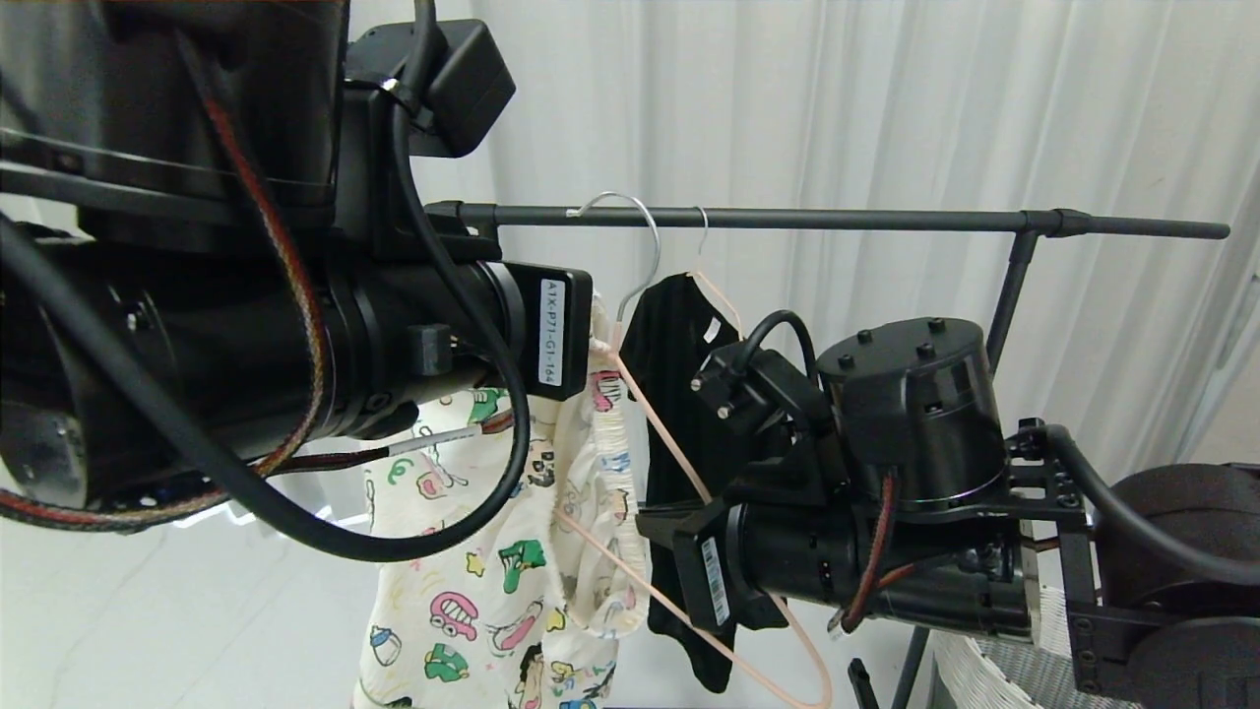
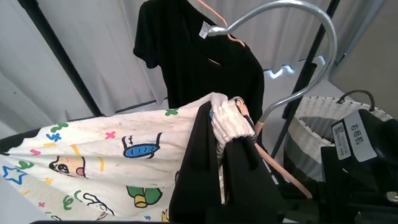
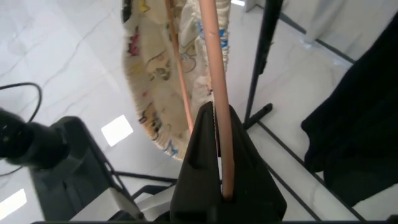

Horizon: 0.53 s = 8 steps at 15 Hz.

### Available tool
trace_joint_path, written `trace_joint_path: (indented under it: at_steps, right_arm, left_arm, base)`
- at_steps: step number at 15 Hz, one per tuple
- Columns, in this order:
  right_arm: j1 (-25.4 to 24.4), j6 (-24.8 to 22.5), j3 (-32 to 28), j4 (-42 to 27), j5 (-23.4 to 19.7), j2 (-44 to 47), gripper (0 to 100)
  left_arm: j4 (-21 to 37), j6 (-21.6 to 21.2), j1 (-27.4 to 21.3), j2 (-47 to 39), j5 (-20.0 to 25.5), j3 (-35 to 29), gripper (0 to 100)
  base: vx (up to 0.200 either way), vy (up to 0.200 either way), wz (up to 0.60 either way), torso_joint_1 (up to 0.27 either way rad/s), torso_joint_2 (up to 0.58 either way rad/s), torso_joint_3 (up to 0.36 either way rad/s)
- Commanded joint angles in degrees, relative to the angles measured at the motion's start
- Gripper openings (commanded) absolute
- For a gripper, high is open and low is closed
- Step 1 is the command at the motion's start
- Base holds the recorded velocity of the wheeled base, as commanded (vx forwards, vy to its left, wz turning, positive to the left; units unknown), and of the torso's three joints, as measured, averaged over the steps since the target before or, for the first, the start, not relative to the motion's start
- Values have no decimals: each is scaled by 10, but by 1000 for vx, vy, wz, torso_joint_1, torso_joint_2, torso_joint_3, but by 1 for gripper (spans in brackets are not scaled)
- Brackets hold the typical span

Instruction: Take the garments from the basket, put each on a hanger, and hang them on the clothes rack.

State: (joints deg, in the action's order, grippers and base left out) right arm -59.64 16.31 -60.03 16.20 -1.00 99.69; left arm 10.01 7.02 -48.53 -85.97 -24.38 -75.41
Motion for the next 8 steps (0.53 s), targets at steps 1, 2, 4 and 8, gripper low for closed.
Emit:
trace_joint_path:
  at_steps: [1, 2, 4, 8]
  right_arm:
    - [0, 0, 3, 5, 10, 0, 0]
    - [0, 0, 4, 20, 27, 0, 0]
    - [0, 0, 10, 45, 43, 1, 0]
    - [0, -1, 15, 80, 86, 5, 0]
  left_arm:
    - [-1, -3, 16, 2, -1, -3, 100]
    - [-1, -4, 28, 4, -1, -4, 100]
    - [-1, -4, 36, 5, -16, -4, 100]
    - [0, -8, 35, 0, -25, 0, 100]
  base:
    - [0, 0, 0, 0, 0, 0]
    - [0, 0, 0, 0, 0, 0]
    - [0, 0, 0, 0, 0, 0]
    - [0, 0, 0, 0, 0, 0]
